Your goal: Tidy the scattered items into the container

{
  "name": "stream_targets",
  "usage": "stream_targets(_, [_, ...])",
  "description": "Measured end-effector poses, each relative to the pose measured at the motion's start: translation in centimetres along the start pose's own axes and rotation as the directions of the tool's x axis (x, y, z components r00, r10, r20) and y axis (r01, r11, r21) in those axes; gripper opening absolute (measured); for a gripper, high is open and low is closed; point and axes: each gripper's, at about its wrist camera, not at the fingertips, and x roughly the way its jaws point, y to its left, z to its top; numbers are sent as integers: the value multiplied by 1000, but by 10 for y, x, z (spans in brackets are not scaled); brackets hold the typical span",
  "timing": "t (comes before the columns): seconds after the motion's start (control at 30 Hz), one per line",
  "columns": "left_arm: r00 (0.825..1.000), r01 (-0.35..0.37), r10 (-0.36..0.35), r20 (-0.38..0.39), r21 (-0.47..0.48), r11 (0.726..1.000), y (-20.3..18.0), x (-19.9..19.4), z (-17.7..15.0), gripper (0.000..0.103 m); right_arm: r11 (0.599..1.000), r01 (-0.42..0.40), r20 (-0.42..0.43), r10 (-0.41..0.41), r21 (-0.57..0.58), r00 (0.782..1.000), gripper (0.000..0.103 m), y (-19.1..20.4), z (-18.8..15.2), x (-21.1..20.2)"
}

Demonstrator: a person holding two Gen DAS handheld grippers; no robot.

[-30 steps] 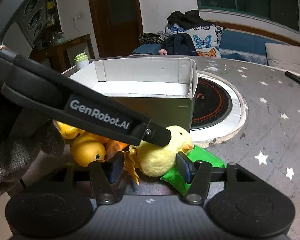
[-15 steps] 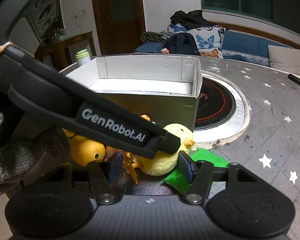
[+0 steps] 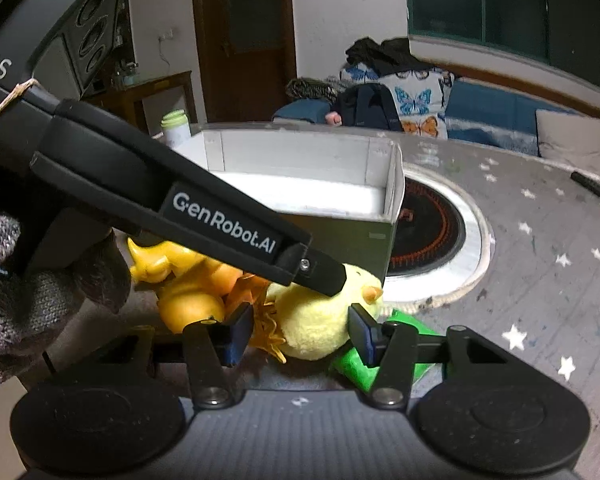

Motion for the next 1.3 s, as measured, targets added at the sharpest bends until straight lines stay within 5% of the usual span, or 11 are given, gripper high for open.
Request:
stream_targets(0.23, [999, 32, -33, -17, -41, 999, 8, 4, 1, 26, 999, 20, -3, -20, -33, 1000, 52, 0, 3, 2])
stream_targets(0.6, [993, 80, -92, -68, -162, 984, 26, 22, -1, 39, 1000, 9, -36, -8, 13, 999, 61, -10, -6, 4])
stream_targets(0.83, [992, 58, -81, -101, -210, 976, 22, 29, 0, 42, 999, 27, -60, -28, -27, 998, 64, -3, -11, 12])
stream_targets(1.0, [978, 117, -173, -116, -378, 918, 39, 28, 1, 37, 998, 46, -58, -48, -37, 997, 63, -10, -10, 7])
stream_targets(1.1, [985, 89, -136, -108, -358, 929, 38, 30, 0, 39, 995, 93, -50, -94, -23, 994, 63, -17, -8, 2])
stream_targets(1.3, [994, 58, -83, -77, -283, 957, 27, 30, 3, 39, 997, 61, -66, -58, 49, 996, 63, -21, -10, 6])
